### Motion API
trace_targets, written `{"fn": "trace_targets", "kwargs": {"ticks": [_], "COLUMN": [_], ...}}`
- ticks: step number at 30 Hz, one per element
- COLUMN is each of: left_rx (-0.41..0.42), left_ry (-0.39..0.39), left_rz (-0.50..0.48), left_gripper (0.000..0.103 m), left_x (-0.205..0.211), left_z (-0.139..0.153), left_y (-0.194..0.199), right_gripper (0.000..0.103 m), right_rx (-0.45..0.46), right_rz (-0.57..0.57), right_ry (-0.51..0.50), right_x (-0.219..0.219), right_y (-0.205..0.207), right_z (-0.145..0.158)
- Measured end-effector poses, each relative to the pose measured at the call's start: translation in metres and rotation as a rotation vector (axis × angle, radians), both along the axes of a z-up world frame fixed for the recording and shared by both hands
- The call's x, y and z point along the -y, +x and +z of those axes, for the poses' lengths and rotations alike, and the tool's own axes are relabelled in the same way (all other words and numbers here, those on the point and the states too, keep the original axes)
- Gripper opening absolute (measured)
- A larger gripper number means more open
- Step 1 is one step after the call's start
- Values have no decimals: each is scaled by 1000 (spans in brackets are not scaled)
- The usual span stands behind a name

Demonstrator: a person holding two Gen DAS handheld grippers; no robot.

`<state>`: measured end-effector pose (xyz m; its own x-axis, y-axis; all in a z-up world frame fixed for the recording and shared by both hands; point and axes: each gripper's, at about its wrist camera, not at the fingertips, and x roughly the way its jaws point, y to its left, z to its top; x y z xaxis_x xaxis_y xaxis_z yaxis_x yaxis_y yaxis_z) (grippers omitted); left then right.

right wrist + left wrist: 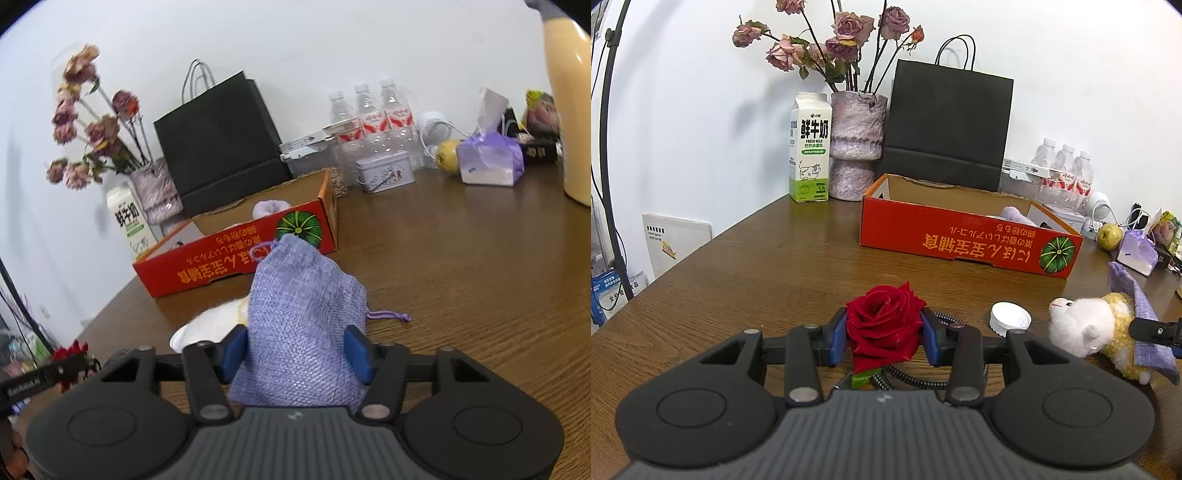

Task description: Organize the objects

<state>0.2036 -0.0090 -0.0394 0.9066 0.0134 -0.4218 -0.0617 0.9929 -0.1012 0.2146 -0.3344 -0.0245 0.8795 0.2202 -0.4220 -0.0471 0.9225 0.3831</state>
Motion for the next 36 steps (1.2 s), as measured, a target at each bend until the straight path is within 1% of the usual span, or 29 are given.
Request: {"fn": "trace_targets", "kwargs": {"ticks": [6,10,13,18,21,24,26,27,30,32,36], "left_rx": [-6,-10,-12,-15,-16,-17,-19,-19,-20,-22,-27], "left_ry": [-8,-9,-10,-11,-11,-8,-9,-9,-8,-6,-3], "left_rz": [-1,-2,-1,1,-1,-1,0,0,-1,-3,-7], "left_gripper": [41,41,41,41,41,41,41,41,41,41,40], "left_x": [-1,-1,-1,-2,-2,-2,-2,-2,-3,-3,-2], "left_z": [-1,-1,-1,-2,-2,-2,-3,-3,-3,-3,-4], "left_y": [0,0,1,0,0,1,1,1,1,0,1], "right_gripper": [44,41,40,37,35,33,25,18,10,8,7], "right_rx": [28,57,88,150,172,200,227,233,237,243,260], "right_rz": [-47,-78,-91,-99,-96,-125,-137,-137,-117,-106,-81], "right_ry": [59,60,21,-73,-102,-153,-198,-213,-242,-249,-266], "right_x": [12,15,11,-1,-5,-10,-15,-17,-22,-24,-28], "right_y": [-5,-9,-13,-22,-25,-30,-34,-35,-36,-37,-40], "right_z": [-1,1,4,11,14,17,19,20,22,22,25]}}
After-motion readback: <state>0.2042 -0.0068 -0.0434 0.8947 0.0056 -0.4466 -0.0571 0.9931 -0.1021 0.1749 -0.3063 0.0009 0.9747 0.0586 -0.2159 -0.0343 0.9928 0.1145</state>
